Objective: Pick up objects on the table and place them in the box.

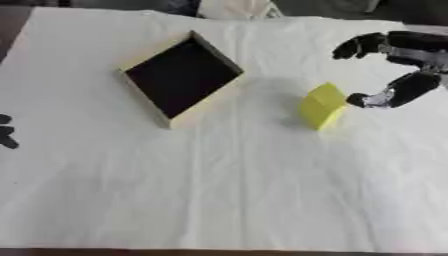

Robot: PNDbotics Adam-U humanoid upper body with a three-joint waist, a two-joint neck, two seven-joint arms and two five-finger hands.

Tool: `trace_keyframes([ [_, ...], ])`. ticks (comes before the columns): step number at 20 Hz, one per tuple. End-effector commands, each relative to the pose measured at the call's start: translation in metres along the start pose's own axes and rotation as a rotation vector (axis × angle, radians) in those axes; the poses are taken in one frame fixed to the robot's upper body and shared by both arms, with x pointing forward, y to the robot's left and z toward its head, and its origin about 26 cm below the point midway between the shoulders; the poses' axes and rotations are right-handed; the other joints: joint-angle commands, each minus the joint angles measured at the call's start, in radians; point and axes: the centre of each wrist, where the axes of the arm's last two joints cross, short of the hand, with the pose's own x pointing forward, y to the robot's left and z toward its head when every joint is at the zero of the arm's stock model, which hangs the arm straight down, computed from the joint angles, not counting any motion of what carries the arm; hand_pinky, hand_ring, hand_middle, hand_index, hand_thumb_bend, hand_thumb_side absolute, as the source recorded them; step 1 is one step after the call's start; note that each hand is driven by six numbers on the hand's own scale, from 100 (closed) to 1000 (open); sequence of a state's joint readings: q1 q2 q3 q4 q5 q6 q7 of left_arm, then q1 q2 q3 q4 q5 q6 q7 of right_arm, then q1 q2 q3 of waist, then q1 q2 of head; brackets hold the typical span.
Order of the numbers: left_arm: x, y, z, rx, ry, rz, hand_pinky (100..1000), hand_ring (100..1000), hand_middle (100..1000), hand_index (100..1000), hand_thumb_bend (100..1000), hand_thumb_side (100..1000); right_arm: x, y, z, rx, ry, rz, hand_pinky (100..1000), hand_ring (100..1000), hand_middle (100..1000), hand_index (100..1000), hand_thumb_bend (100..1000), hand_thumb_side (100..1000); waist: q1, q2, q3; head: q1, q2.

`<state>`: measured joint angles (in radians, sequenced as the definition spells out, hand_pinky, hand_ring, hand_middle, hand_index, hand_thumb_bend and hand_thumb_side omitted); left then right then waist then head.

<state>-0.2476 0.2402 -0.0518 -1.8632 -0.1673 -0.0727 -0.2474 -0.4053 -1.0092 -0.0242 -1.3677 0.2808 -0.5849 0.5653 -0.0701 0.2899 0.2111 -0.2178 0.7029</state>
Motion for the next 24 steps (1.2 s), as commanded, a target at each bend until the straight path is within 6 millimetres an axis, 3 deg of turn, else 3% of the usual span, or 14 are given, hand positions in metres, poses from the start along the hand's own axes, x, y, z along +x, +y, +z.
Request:
trace_keyframes([
  [1, 0.007, 0.007, -0.002, -0.006, -0.028, -0.024, 777, 518, 454, 704, 211, 926, -0.005, -0.013, 0.007, 0.028, 0.03, 0.05, 842, 882, 909, 925, 380, 506, -0.001, -0.013, 0.001, -0.007, 0.002],
  [24, 0.008, 0.006, -0.004, -0.013, -0.032, -0.023, 780, 515, 454, 702, 212, 931, -0.003, 0.004, -0.01, 0.109, 0.031, 0.142, 847, 906, 941, 933, 435, 514, -0.002, -0.003, 0.001, -0.01, -0.001],
])
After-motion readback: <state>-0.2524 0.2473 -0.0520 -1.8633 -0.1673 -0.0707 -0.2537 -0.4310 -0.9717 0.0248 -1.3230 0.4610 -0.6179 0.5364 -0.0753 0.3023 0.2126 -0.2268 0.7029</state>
